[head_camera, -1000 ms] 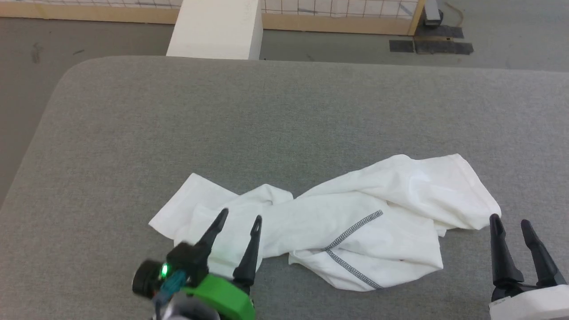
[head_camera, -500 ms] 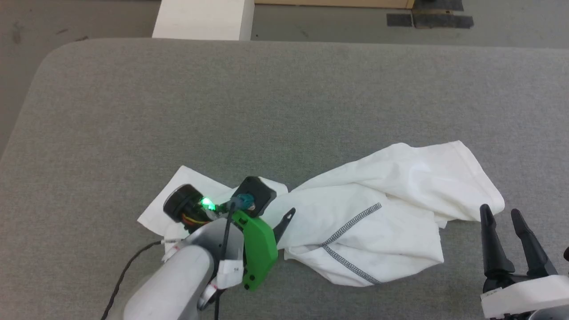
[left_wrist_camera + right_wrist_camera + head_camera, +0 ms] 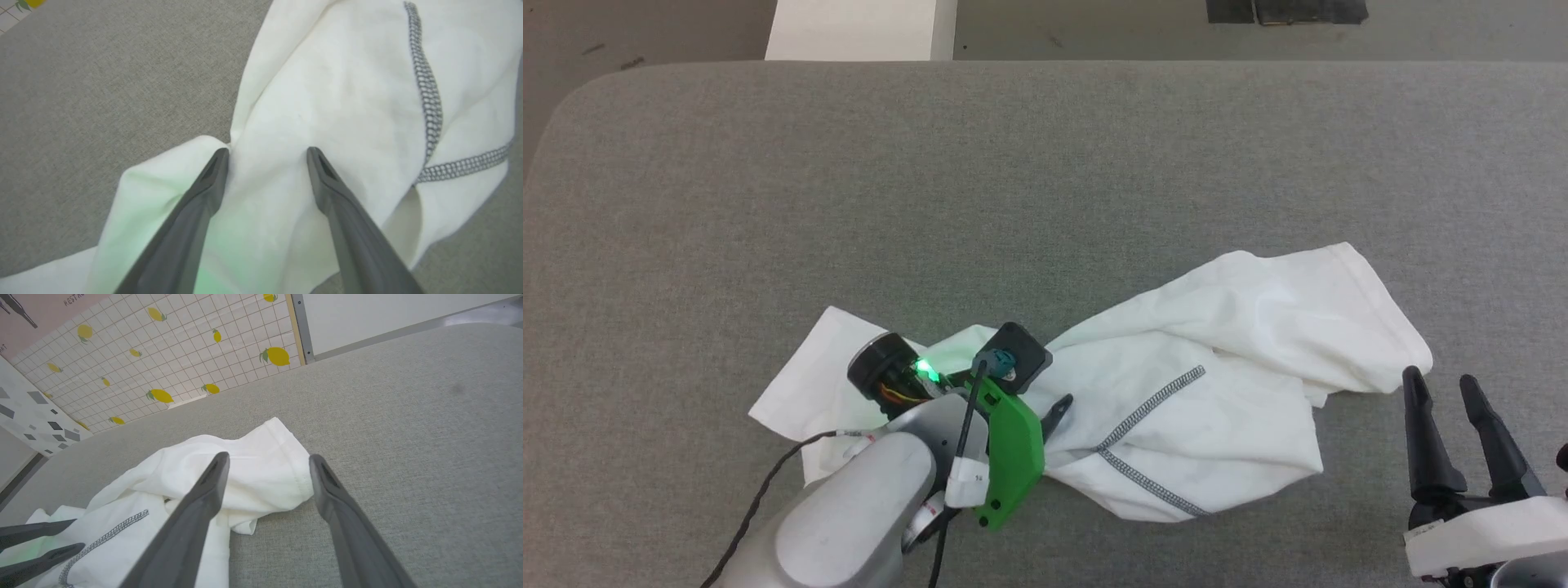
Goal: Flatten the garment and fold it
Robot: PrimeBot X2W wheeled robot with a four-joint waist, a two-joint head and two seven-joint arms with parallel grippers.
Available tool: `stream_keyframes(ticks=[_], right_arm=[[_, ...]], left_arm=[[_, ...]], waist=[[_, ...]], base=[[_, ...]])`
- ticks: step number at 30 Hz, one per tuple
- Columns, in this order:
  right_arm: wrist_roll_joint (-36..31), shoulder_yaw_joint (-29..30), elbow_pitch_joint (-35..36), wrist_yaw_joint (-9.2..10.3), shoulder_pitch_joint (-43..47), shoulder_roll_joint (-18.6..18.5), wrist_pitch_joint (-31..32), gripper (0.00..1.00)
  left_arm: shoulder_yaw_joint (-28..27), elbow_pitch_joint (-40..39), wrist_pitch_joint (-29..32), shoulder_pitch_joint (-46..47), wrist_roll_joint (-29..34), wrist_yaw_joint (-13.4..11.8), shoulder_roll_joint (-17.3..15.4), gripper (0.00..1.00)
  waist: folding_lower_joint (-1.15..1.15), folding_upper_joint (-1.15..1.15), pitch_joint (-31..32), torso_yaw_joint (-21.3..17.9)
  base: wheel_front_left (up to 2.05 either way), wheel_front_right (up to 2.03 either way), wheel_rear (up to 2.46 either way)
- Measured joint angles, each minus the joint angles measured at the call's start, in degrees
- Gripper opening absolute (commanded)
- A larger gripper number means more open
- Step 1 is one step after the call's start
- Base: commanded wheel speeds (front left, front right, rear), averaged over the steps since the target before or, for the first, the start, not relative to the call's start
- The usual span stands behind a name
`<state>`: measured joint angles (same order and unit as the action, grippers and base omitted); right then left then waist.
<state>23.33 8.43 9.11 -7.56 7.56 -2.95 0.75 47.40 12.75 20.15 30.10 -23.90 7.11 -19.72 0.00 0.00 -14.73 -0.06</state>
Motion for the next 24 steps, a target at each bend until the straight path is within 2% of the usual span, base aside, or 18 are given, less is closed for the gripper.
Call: stream_keyframes(ticks=[1,2,15,19,24], right_arm=[[0.0,0.0,-0.08,0.0,0.0,0.01,0.0,1.0],[0.0,0.03,-0.14,0.0,0.0,0.01,0.0,1.0],[0.01,0.85,-0.48,0.0,-0.23,0.01,0.0,1.0],[0.01,0.9,-0.79,0.0,-0.31,0.01,0.01,1.0],[0.16,0.71,-1.46,0.0,-0.31,0.01,0.0,1.0]], left_arm=[[0.12,0.26,-0.32,0.01,-0.32,0.0,-0.03,0.39],[0.22,0.44,-0.66,0.01,-0.43,0.0,-0.04,0.02],[-0.14,-0.98,-5.69,0.11,-2.08,-0.09,-0.04,0.0],[-2.05,-6.45,-8.95,0.09,-4.23,-0.38,1.05,0.0],[-6.79,-18.49,-12.07,-0.16,-9.38,-2.11,3.08,0.0]], waist=[[0.0,0.0,0.13,-0.02],[0.0,0.0,0.23,-0.03],[0.0,0.0,0.86,1.38],[0.0,0.0,1.27,1.8],[0.0,0.0,2.2,2.14]], base=[[0.0,0.0,0.0],[0.0,0.0,0.0],[0.0,0.0,0.0],[0.0,0.0,0.0],[0.0,0.0,0.0]])
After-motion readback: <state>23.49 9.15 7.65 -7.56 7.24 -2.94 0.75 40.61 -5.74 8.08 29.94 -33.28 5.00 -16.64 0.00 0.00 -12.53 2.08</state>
